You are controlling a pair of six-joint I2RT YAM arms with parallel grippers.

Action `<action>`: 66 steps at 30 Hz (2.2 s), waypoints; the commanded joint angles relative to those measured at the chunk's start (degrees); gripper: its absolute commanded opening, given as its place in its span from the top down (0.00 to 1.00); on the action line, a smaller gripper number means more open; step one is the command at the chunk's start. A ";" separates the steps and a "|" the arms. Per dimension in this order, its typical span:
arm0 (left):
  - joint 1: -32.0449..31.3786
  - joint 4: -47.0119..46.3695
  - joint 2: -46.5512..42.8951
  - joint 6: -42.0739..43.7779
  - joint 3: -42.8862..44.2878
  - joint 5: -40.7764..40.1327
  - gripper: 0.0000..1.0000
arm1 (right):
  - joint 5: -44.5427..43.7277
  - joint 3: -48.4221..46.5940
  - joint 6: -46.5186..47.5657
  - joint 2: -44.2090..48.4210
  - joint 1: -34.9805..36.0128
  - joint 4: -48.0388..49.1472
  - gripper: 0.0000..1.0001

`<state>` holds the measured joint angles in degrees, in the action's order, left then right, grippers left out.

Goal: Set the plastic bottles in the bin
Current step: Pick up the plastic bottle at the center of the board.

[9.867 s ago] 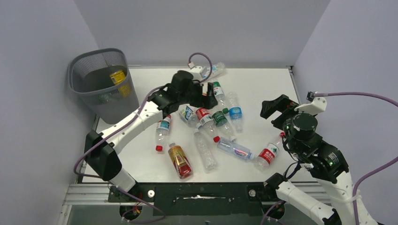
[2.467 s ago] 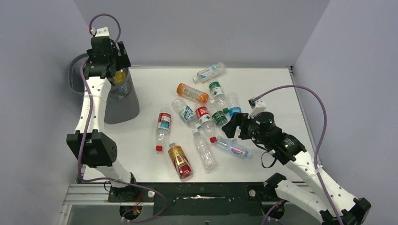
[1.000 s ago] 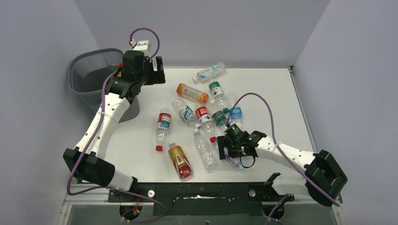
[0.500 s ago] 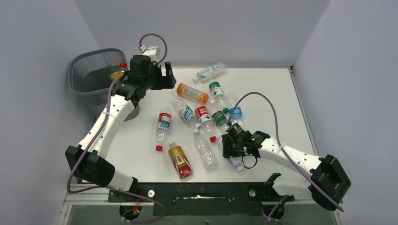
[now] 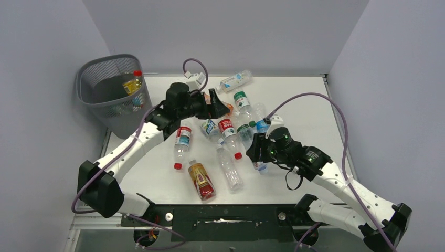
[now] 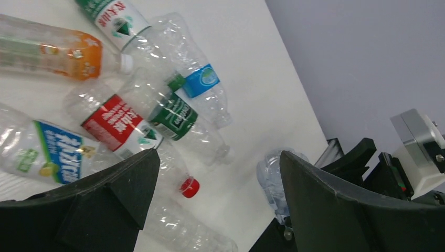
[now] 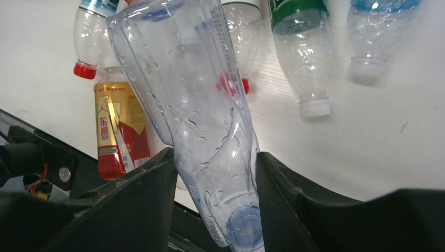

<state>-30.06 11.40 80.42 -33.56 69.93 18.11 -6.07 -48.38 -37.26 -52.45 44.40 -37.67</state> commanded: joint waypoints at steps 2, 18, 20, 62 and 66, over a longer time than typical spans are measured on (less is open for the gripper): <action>-4.76 -16.31 -1.04 -7.13 -3.05 3.04 0.15 | -2.92 -4.22 1.48 0.86 0.08 3.77 0.56; -13.90 -18.53 4.01 -8.76 -1.53 -0.58 0.15 | -6.42 -7.64 2.07 0.17 -1.03 5.92 0.56; -14.64 -18.21 4.72 -8.56 -1.02 -1.17 0.15 | -6.33 -7.98 2.18 0.08 -1.17 6.10 0.56; -17.00 -13.40 11.80 -5.36 5.52 -4.79 0.69 | -6.47 -4.31 1.35 4.26 -1.44 6.65 0.20; -16.83 -11.75 11.73 -3.96 6.11 -5.86 0.69 | -7.30 -3.88 0.89 4.53 -1.49 6.20 0.08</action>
<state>-47.40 -0.75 92.38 -40.18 72.38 14.26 -12.49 -52.03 -35.83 -49.41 42.78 -34.83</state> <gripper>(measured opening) 0.525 0.885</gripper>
